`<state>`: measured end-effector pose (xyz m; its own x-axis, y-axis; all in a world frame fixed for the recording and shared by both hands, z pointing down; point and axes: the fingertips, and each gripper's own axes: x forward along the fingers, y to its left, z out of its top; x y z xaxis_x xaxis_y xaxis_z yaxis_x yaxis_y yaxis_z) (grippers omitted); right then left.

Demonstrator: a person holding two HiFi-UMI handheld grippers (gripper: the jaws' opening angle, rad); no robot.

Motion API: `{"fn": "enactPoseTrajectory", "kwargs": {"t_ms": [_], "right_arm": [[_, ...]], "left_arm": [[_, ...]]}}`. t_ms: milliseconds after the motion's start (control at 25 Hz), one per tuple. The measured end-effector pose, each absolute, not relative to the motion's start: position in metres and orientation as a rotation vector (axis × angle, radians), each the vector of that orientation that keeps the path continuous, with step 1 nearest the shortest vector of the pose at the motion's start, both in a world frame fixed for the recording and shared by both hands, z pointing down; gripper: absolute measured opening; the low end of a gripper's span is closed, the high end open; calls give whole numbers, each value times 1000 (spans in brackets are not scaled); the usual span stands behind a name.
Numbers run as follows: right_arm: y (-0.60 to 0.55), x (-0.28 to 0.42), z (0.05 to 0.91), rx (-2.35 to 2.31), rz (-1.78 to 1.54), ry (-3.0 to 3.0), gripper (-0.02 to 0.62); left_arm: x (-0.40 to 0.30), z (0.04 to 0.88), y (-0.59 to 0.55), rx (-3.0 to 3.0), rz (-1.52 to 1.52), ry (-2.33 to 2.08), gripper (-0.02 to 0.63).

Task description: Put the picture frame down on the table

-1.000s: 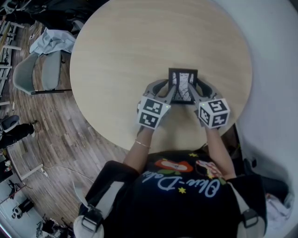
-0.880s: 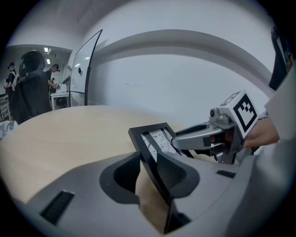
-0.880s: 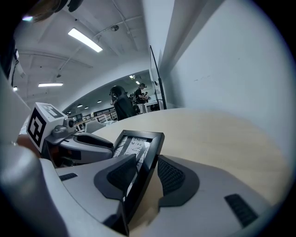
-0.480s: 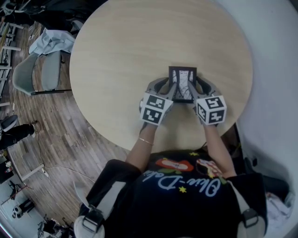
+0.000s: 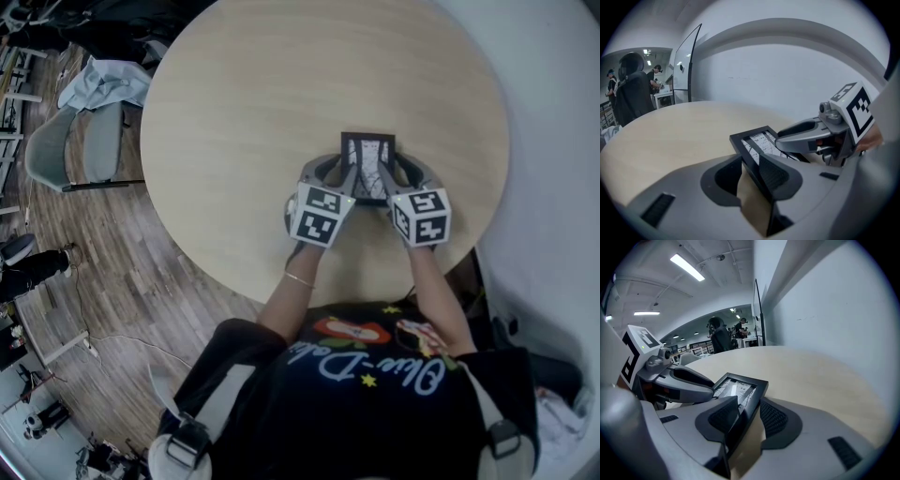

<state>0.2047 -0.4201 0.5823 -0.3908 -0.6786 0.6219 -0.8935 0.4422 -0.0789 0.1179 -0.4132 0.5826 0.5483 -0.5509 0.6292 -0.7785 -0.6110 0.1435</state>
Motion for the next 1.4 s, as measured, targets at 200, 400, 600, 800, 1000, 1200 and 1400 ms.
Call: {"fn": "enactPoseTrajectory", "kwargs": {"t_ms": [200,400,600,800,1000,1200,1400], "right_arm": [[-419,209,585,1317,554,-2163,124],[-421,204,588,1312,529,-2135,124],[-420,205,588,1310,527,-2141,124],[-421,205,585,1318,528,-2186,123],[-422,208,579,1344,522,-2182,123],[-415,204,548,1382,463,-2281,107],[-402,200,502,1446,399,-2406,-2]], "left_arm": [[122,584,-413,2379,799,-1088,97],[120,591,-416,2387,826,-1076,95],[121,592,-416,2393,818,-1070,95],[116,591,-418,2398,819,-1064,95],[109,583,-420,2423,811,-1096,95],[110,550,-413,2497,682,-1128,95],[114,502,-400,2618,539,-1167,1]]}}
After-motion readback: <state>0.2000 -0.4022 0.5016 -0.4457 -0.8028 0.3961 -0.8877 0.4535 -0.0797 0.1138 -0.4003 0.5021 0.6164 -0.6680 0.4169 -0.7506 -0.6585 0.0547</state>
